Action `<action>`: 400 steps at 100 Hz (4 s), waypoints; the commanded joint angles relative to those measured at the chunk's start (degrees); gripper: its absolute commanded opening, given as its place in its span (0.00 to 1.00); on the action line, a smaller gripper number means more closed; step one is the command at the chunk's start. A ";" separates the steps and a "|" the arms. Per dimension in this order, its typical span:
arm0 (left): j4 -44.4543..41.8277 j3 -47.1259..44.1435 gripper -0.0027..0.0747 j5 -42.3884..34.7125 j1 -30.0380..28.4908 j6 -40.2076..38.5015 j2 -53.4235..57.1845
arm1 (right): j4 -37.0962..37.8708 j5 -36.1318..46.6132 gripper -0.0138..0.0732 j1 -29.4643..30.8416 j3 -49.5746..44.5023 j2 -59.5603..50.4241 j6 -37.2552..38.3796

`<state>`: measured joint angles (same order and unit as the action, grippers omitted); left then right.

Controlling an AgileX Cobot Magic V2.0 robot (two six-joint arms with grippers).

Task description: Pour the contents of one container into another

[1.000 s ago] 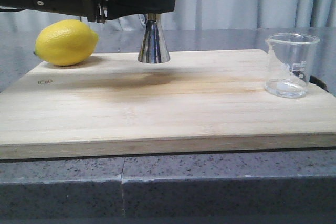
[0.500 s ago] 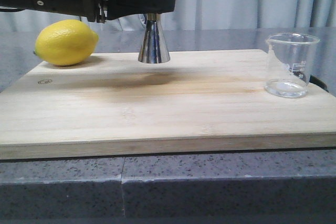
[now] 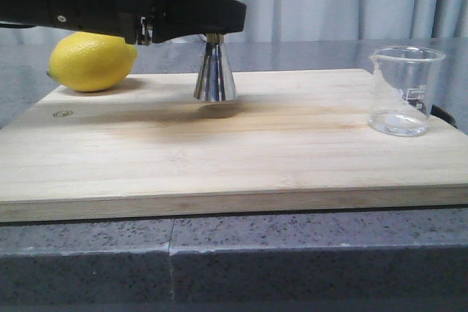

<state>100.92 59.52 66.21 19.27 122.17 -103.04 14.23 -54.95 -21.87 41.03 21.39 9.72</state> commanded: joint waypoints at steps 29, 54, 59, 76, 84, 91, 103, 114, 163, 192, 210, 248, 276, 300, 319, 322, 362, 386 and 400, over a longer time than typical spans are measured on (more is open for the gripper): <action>5.07 1.59 0.35 6.45 0.30 3.13 0.89 | 1.59 3.54 0.83 -0.04 1.68 0.47 -0.67; 5.07 1.59 0.35 6.45 0.30 3.13 0.22 | 1.59 3.54 0.83 -0.04 1.68 0.47 -0.67; 5.07 1.59 0.36 6.45 0.30 3.13 0.22 | 1.59 3.54 0.83 -0.04 1.68 0.47 -0.67; 5.07 1.59 0.52 6.45 0.30 3.13 0.22 | 1.59 3.54 0.83 -0.04 1.68 0.47 -0.67; 5.07 1.59 0.64 6.45 0.30 3.13 0.22 | 1.59 3.54 0.83 -0.04 1.68 0.47 -0.67; 4.84 1.59 0.71 6.23 0.30 3.13 0.36 | 1.59 3.54 0.83 -0.04 1.68 0.47 -0.67; 1.68 1.64 0.76 2.85 0.30 1.04 2.14 | 1.59 3.54 0.83 -0.04 1.68 0.47 -0.67; -5.45 1.74 0.76 -2.58 0.42 -5.09 6.01 | 1.59 3.54 0.83 -0.04 1.68 0.47 -0.67; -51.32 1.74 0.76 -19.64 0.42 -55.28 33.55 | 1.59 3.41 0.83 -0.04 1.68 0.47 -0.67; -84.69 1.74 0.76 -17.38 0.42 -99.51 49.16 | 1.59 3.37 0.83 -0.04 1.68 0.47 -0.67; -99.97 1.74 0.75 -11.52 0.42 -118.82 55.85 | 1.59 3.37 0.83 -0.04 1.68 0.47 -0.67; -107.77 -6.86 0.73 -14.46 0.42 -130.53 66.96 | 1.59 3.28 0.83 -0.04 1.68 0.47 2.45; -107.77 -8.50 0.48 -15.40 0.42 -130.53 67.24 | 1.59 3.16 0.52 -0.04 1.68 0.47 2.70; -107.77 -8.50 0.15 -15.49 0.42 -130.53 67.24 | 1.59 3.16 0.12 -0.04 1.68 0.47 2.70; -107.77 -8.50 0.01 -15.49 0.42 -130.53 67.24 | 1.59 3.50 0.08 -0.04 1.68 0.47 2.70; -107.77 -8.50 0.01 -15.49 0.42 -130.53 67.24 | 1.59 3.50 0.08 -0.04 1.68 0.47 2.70; -107.77 -8.50 0.01 -15.39 0.42 -130.53 67.24 | 1.59 3.31 0.08 -0.04 1.68 0.47 2.70; -105.38 -9.29 0.01 -16.54 -0.43 -129.93 68.08 | 1.59 3.31 0.08 -0.04 1.68 0.47 2.70; -103.94 -17.08 0.01 -28.90 -6.59 -123.22 73.72 | 1.59 3.31 0.08 -0.04 1.68 0.47 2.70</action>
<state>-4.38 45.32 48.46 16.13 -4.30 -31.99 14.33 -55.40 -21.87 41.03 21.39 12.35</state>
